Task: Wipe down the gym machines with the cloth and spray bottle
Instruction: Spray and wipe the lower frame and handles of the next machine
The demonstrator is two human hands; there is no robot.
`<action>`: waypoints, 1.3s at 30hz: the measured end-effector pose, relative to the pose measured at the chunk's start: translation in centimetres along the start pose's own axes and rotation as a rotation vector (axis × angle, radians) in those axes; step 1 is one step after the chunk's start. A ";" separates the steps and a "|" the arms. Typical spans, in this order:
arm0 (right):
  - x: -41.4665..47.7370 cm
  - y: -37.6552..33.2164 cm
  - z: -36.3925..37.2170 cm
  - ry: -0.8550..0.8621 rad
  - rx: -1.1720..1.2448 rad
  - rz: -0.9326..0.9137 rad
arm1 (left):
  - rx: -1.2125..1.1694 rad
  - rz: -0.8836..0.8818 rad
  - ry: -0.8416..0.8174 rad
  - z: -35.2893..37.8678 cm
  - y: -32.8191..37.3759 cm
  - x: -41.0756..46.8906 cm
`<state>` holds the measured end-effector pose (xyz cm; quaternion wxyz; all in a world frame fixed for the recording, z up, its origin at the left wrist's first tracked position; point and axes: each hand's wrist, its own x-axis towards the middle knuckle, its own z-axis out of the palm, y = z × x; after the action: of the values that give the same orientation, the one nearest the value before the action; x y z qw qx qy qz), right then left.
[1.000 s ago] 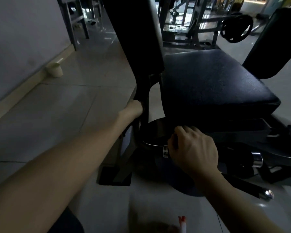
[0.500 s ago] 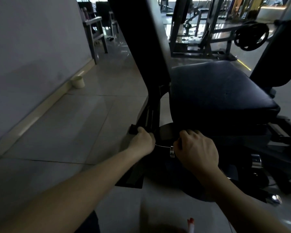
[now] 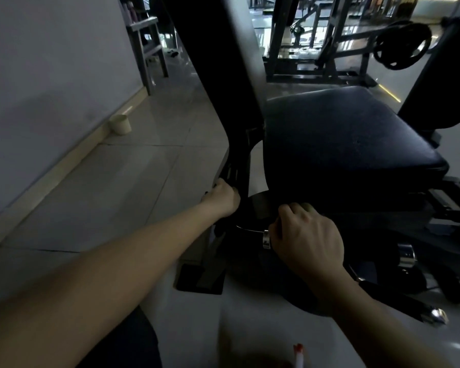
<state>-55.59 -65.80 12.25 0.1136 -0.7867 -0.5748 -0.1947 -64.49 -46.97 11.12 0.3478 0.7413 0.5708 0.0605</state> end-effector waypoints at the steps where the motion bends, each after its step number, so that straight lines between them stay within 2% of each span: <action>1: 0.0 0.0 0.1 0.003 0.001 -0.004 | -0.002 0.002 0.011 -0.3 0.5 0.4; 6: -0.1 0.1 0.4 0.027 -0.003 -0.030 | 0.062 0.039 -0.016 -1.0 2.2 2.4; 12: -0.2 0.2 0.0 0.005 -0.014 -0.017 | 0.047 -0.031 0.032 -0.2 0.6 -0.3; 15: -0.1 0.1 -0.2 0.003 0.007 -0.016 | -0.106 -0.163 0.113 1.5 -1.2 -2.6; 17: -0.1 0.1 -0.3 0.003 0.036 -0.032 | -0.125 -0.188 0.136 2.3 -1.4 -5.1; 18: -0.2 0.1 -0.2 -0.004 0.043 -0.038 | -0.231 -0.221 0.157 2.7 -1.1 -6.2; 20: -0.2 0.1 -0.1 -0.014 0.052 -0.043 | -0.658 -0.369 0.218 4.1 -1.0 -8.6; 23: -0.3 0.2 -0.4 -0.051 0.050 -0.051 | -0.872 -0.430 0.196 6.2 0.6 -11.5; 26: -0.5 0.5 -0.6 -0.049 0.065 -0.066 | -1.025 -0.492 0.171 8.3 1.5 -10.6; 28: -0.5 0.6 -0.7 -0.055 0.077 -0.067 | -1.114 -0.522 0.125 7.2 2.1 -11.8; 30: -0.5 0.5 -0.8 -0.071 0.080 -0.062 | -1.171 -0.478 0.096 5.0 3.3 -14.6; 33: -0.5 0.4 -0.9 -0.094 0.053 -0.070 | -1.247 -0.481 0.079 5.2 2.5 -14.4; 39: -0.3 0.3 -0.7 -0.092 0.012 -0.061 | -1.283 -0.517 0.149 7.8 0.3 -11.4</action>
<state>-55.57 -66.47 12.77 0.0857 -0.7763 -0.6040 -0.1584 -64.31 -60.58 8.98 0.6805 0.2234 0.6027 0.3518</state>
